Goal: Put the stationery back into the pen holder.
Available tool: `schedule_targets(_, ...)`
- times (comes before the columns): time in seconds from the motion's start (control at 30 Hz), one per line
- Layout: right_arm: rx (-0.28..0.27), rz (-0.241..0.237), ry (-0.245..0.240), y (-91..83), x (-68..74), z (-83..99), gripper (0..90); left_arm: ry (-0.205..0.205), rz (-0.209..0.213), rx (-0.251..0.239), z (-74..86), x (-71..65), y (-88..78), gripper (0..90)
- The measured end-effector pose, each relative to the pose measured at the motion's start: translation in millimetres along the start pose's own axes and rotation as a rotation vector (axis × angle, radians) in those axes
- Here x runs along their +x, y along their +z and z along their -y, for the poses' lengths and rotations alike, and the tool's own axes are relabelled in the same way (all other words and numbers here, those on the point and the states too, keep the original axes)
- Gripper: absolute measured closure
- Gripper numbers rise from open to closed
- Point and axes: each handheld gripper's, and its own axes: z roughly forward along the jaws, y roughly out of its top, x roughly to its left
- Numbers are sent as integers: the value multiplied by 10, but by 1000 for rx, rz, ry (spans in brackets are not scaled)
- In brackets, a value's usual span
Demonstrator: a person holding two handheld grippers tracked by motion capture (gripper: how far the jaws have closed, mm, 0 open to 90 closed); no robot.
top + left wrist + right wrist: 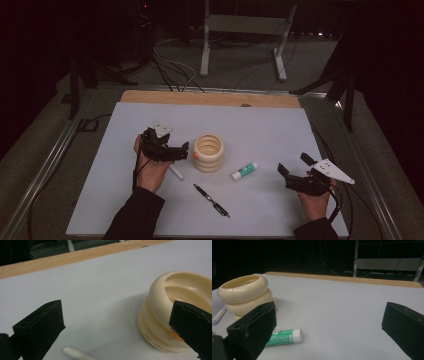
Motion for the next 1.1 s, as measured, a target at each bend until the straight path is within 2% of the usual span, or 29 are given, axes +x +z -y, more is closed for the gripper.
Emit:
schedule_targets(0.17,-2,0,0,-1,-4,-2,2,-12,-33,13,70,8,23,0)
schedule_targets(0.4,-2,2,-1,0,0,-2,2,-17,-42,45,156,6,77,0)
schedule_targets(0.57,0,1,0,4,4,0,2,-28,-64,72,200,4,120,0)
schedule_targets(0.63,2,-2,-5,10,12,2,2,-45,-59,83,234,21,148,0)
schedule_targets(0.87,1,6,-3,5,7,1,2,-68,-61,116,326,60,214,0)
schedule_targets(1.1,0,5,-6,9,10,2,2,-69,-68,135,369,72,237,0)
